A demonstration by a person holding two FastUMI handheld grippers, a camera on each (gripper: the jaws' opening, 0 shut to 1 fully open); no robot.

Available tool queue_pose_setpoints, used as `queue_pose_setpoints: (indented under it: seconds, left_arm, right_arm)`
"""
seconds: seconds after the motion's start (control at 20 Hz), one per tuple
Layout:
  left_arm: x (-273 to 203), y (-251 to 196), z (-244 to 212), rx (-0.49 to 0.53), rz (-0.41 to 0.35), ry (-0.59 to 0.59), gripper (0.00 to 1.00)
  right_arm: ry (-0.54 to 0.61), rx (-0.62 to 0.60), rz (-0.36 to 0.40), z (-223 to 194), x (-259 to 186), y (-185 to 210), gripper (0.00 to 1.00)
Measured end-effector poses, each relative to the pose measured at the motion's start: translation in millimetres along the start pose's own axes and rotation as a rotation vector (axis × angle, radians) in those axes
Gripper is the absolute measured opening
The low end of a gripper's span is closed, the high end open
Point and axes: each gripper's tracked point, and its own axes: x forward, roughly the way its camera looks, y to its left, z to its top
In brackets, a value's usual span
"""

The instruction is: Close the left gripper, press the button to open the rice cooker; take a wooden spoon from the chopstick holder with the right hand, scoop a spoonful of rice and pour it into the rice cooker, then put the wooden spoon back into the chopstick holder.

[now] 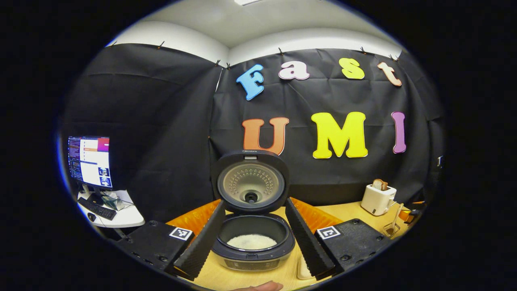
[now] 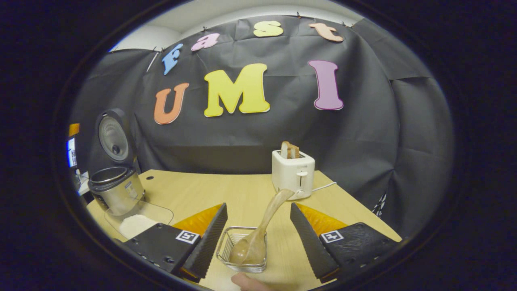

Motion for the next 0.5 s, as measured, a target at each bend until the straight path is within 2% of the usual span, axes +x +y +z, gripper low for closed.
queue_pose_setpoints:
  seconds: [0.25,0.3,0.35,0.5]
  left_arm:
    - [45.1,4.9,35.1,-0.023,0.009,-0.075,0.96]
    - [55.2,3.7,43.0,-0.026,0.004,-0.097,0.89]
    - [63.8,6.9,50.9,-0.029,0.009,-0.116,0.95]
    - [93.8,7.6,72.2,-0.040,0.007,-0.180,0.95]
  right_arm:
    - [-0.037,-0.016,0.048,2.9,-18.2,15.9,0.92]
    - [-0.046,-0.021,0.057,3.7,-21.1,19.2,0.94]
    - [-0.057,-0.028,0.066,4.8,-24.5,21.5,0.94]
    - [-0.091,-0.046,0.088,6.6,-35.0,26.7,0.92]
